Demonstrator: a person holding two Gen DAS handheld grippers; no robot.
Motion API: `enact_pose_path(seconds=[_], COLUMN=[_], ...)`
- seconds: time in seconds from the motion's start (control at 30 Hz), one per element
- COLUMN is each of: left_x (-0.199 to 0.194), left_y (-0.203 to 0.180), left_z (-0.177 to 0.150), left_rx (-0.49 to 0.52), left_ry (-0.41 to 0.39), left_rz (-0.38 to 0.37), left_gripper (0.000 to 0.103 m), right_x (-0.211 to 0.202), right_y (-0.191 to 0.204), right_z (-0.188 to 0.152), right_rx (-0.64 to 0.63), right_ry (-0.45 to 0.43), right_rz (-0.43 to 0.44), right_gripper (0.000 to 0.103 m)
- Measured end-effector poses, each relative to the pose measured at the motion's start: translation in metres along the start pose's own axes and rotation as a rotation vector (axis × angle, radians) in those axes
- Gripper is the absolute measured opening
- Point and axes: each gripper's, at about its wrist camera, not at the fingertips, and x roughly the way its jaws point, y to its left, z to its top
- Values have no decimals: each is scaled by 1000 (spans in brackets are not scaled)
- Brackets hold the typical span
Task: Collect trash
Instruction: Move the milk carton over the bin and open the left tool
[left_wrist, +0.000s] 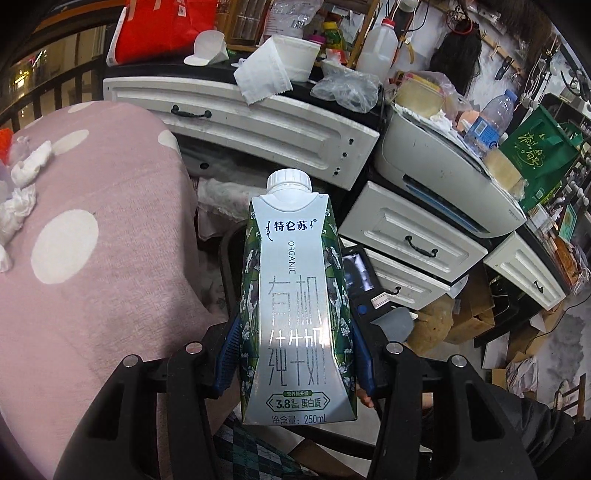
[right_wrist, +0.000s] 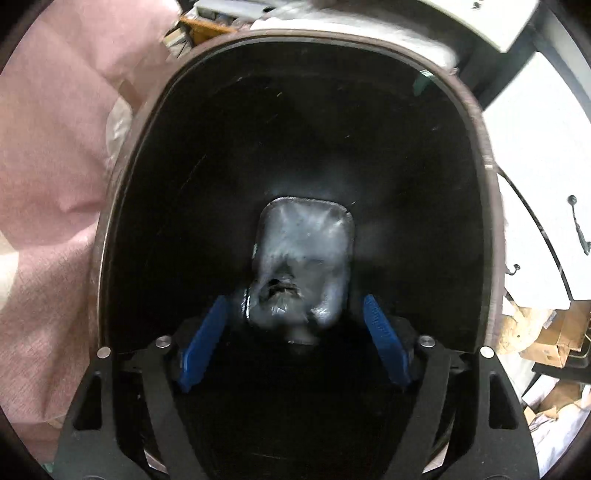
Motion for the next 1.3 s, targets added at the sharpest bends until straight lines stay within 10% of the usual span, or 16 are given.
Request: enact_pose_path(seconds=[0.63,1.3], left_x=[90,222], left_y=[-37,-22], left_z=[-9,-40], left_rx=[96,104], left_ry=[183,529], left_rz=[11,80], left_gripper=[50,50], right_x=[-155,-168], right_y=[-104,-121], right_z=[-59,-98], right_rx=[223,297], right_ry=[-400,-429], right_rz=[-161,-106], right_gripper=[79,80])
